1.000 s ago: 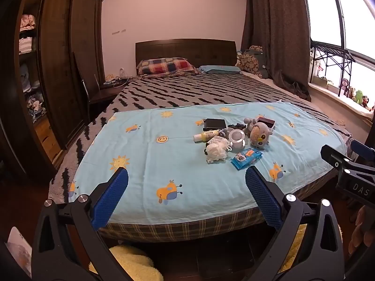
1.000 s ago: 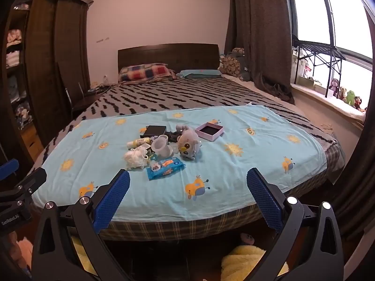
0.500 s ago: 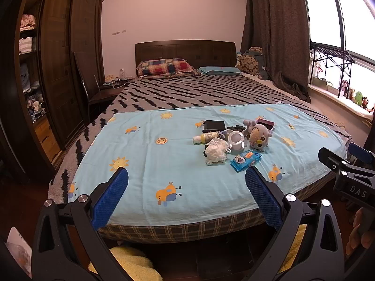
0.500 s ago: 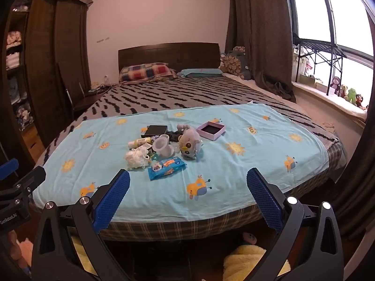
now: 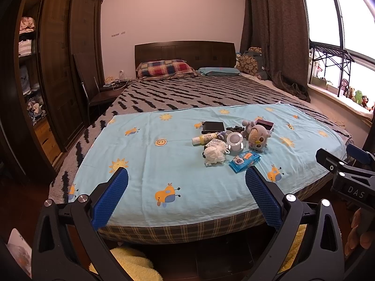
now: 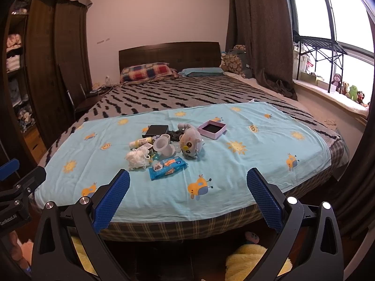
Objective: Collect trash
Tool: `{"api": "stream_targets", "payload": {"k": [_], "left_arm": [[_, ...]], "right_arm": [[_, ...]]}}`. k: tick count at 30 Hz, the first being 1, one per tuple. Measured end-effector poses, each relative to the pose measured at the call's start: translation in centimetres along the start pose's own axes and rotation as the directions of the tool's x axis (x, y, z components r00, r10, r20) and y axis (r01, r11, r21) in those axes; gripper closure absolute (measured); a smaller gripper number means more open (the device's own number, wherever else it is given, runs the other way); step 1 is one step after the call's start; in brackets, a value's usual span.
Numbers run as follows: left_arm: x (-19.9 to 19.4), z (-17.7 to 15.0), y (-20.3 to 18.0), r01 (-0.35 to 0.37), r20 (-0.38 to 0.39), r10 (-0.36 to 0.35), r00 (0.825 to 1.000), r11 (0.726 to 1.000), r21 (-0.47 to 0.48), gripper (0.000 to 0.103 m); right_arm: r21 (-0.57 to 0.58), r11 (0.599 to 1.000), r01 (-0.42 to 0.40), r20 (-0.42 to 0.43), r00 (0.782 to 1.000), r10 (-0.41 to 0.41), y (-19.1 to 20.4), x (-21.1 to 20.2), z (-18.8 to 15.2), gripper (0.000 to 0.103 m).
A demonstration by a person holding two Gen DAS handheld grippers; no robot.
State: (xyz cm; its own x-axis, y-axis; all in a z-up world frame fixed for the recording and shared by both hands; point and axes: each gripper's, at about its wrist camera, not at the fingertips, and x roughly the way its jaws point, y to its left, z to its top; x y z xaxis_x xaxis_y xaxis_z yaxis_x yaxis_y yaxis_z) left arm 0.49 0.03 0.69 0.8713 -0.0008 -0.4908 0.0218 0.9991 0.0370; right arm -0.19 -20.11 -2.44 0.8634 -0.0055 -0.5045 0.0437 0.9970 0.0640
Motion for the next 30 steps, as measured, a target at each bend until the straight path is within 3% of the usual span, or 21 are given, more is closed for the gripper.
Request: {"api": "stream_targets", "payload": {"k": [30], "left_arm": [[-0.7, 0.35, -0.06, -0.002, 0.027, 0.002, 1.0, 1.0, 0.015, 0.008]], "right_arm": [[-0.017, 1.0, -0.015, 0.03, 0.999, 0.016, 0.54, -0.7, 0.81, 0.003]]}}
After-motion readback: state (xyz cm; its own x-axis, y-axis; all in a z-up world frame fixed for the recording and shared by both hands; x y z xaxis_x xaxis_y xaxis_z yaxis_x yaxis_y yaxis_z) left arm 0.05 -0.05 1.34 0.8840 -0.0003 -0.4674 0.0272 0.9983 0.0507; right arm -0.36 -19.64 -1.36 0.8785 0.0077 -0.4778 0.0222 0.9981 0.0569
